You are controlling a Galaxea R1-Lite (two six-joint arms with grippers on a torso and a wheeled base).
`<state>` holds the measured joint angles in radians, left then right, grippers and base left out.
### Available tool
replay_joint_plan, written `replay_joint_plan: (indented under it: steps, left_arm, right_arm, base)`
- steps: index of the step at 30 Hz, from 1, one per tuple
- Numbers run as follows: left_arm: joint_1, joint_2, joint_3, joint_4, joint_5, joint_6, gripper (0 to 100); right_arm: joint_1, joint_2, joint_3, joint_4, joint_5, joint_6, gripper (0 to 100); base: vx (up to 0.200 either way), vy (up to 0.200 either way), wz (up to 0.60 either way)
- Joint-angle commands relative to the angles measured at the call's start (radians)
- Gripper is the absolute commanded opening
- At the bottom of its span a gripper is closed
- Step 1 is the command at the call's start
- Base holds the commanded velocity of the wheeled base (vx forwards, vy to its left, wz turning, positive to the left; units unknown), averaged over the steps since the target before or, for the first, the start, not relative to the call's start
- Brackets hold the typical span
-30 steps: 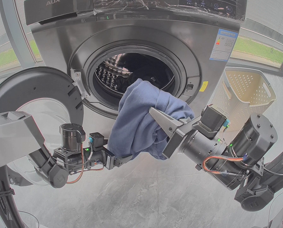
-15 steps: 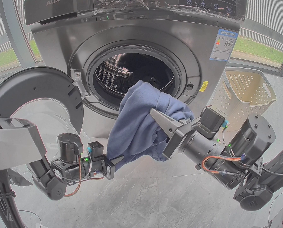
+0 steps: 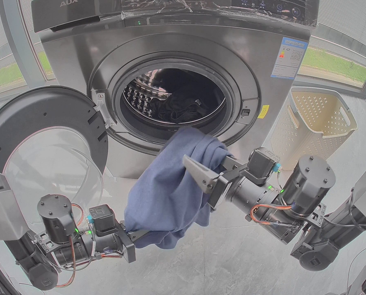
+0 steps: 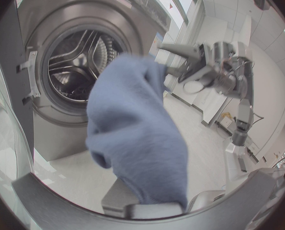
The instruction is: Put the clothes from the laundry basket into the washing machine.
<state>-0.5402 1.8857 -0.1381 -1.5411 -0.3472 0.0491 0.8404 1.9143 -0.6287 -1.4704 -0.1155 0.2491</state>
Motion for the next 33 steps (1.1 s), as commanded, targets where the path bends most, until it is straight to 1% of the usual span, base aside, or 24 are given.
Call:
replay_joint_plan:
  steps: [1, 3, 6, 7, 8, 9, 12, 14, 16, 17, 20, 28, 31, 33]
  left_arm:
    - [-0.030, -0.139, 0.008, -0.008, 0.005, -0.038, 0]
    - [-0.037, -0.143, -0.015, -0.008, 0.007, -0.048, 0]
    - [-0.032, -0.139, -0.034, -0.008, 0.007, -0.051, 0]
    - [-0.029, -0.134, -0.060, -0.008, 0.008, -0.063, 0]
    - [-0.029, -0.134, -0.067, -0.008, 0.010, -0.068, 0]
    - [-0.029, -0.134, -0.092, -0.008, 0.014, -0.087, 0]
    - [-0.032, -0.134, -0.112, -0.008, 0.031, -0.117, 0]
    - [-0.032, -0.132, -0.123, -0.008, 0.033, -0.130, 0]
    - [-0.032, -0.132, -0.126, -0.008, 0.034, -0.137, 0]
    - [-0.032, -0.134, -0.132, -0.008, 0.037, -0.149, 0]
    - [-0.030, -0.135, -0.153, -0.010, 0.042, -0.158, 0]
    - [-0.038, -0.140, -0.207, -0.010, 0.103, -0.210, 0]
    - [-0.044, -0.134, -0.227, -0.008, 0.132, -0.215, 0]
    - [-0.049, -0.132, -0.236, -0.008, 0.143, -0.216, 0]
  right_arm:
    - [-0.006, 0.077, 0.044, -0.005, -0.001, -0.011, 100]
    - [-0.007, 0.078, 0.072, -0.007, -0.001, -0.025, 100]
    - [-0.007, 0.077, 0.095, -0.007, -0.001, -0.028, 100]
    - [-0.007, 0.074, 0.116, -0.007, -0.001, -0.030, 100]
    - [-0.009, 0.072, 0.121, -0.005, -0.001, -0.030, 100]
    - [-0.009, 0.071, 0.127, -0.007, -0.001, -0.031, 100]
    - [-0.009, 0.068, 0.135, -0.007, -0.001, -0.031, 100]
    - [-0.009, 0.069, 0.139, -0.007, -0.001, -0.030, 100]
    - [-0.007, 0.069, 0.144, -0.008, -0.001, -0.030, 100]
    - [-0.004, 0.069, 0.150, -0.008, -0.003, -0.030, 100]
    - [-0.001, 0.071, 0.153, -0.008, -0.003, -0.030, 100]
    - [0.017, 0.081, 0.155, -0.008, -0.001, -0.030, 100]
    - [0.035, 0.083, 0.156, -0.008, -0.001, -0.030, 100]
    - [0.046, 0.086, 0.162, -0.008, -0.001, -0.030, 100]
  base:
    - [0.000, 0.000, 0.00]
    - [0.000, 0.000, 0.00]
    - [0.000, 0.000, 0.00]
    - [0.000, 0.000, 0.00]
    - [0.000, 0.000, 0.00]
    - [0.000, 0.000, 0.00]
    - [0.000, 0.000, 0.00]
    - [0.000, 0.000, 0.00]
    - [0.000, 0.000, 0.00]
    - [0.000, 0.000, 0.00]
    - [0.000, 0.000, 0.00]
    - [0.000, 0.000, 0.00]
    - [0.000, 0.000, 0.00]
    - [0.000, 0.000, 0.00]
